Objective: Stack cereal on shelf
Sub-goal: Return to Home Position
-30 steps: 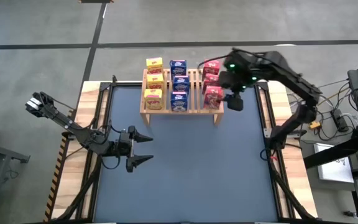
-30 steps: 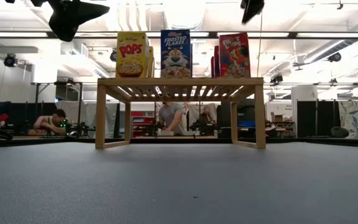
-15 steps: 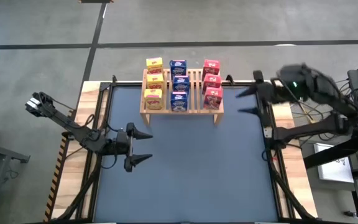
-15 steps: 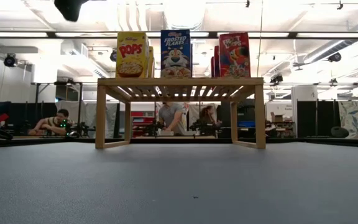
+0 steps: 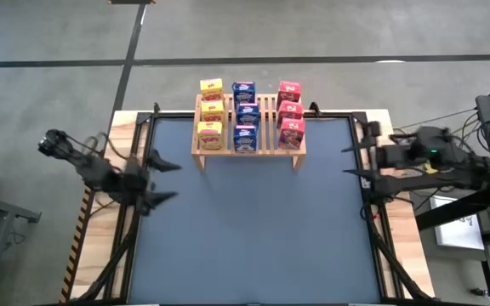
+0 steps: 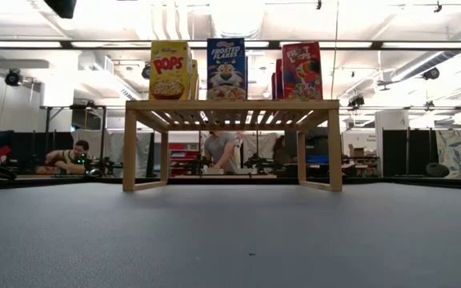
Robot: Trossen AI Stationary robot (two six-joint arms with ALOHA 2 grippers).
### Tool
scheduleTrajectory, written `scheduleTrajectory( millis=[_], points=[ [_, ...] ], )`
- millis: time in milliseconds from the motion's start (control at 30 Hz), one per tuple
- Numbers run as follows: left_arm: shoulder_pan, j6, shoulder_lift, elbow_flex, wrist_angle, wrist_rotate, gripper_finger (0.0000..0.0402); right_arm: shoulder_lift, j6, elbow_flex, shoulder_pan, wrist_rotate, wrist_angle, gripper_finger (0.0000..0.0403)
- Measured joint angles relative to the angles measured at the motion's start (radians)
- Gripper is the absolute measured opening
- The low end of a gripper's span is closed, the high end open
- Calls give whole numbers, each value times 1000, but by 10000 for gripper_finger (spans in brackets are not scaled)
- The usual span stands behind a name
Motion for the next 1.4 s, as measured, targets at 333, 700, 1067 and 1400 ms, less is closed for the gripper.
scheduleTrajectory(
  millis=[333,700,1067,1400],
  points=[
    [11,124,-386,-233,-11,-82,359,-267,-18,-270,0,31,157,230],
    [46,155,-487,-329,2,-47,359,-416,2,-456,0,-4,404,230],
    [99,169,-486,-522,211,28,359,-386,36,-659,0,56,539,230],
    [197,144,-486,-523,185,56,359,-389,65,-763,0,137,604,230]
  ],
)
